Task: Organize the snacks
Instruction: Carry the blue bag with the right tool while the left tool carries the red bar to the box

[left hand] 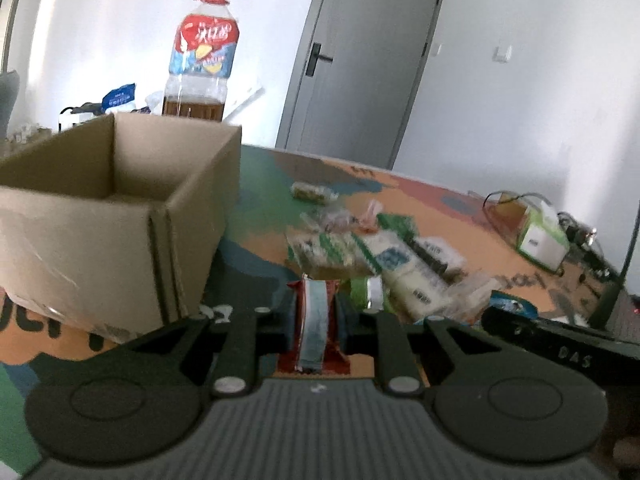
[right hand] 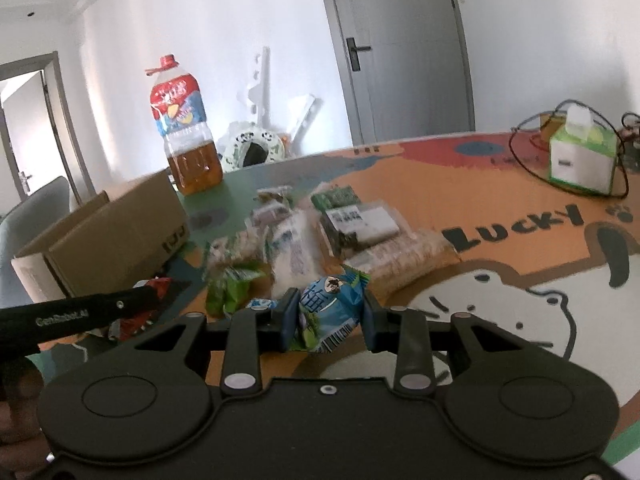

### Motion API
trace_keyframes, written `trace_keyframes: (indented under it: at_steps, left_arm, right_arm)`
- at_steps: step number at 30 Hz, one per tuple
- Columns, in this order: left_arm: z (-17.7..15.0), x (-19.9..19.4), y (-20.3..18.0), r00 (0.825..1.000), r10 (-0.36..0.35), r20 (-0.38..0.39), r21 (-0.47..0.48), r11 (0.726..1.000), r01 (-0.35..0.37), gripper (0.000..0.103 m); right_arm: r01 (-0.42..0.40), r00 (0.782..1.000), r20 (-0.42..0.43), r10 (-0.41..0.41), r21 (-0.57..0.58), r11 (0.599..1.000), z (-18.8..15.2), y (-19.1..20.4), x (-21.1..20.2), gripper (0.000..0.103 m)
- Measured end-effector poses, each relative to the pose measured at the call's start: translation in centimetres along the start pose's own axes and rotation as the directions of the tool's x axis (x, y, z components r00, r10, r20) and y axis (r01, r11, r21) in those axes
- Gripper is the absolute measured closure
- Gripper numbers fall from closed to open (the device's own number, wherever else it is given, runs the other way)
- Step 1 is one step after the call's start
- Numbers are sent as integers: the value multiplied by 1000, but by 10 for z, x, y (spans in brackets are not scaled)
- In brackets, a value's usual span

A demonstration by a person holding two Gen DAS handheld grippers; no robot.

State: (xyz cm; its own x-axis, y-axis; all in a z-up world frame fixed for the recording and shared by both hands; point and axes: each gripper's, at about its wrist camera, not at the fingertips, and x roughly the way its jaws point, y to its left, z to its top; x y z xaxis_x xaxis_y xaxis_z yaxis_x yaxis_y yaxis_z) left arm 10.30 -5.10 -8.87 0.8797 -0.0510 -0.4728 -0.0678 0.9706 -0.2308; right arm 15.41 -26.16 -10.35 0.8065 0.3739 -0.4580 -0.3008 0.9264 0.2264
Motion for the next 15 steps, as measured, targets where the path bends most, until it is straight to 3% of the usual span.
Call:
trace_keyframes:
  at_steps: [15]
  left_arm:
    - [43, -42, 17, 989, -23, 148, -28, 999, 28, 84]
  right_arm:
    - [-73, 992, 100, 81, -77, 994, 33, 34, -10, 70]
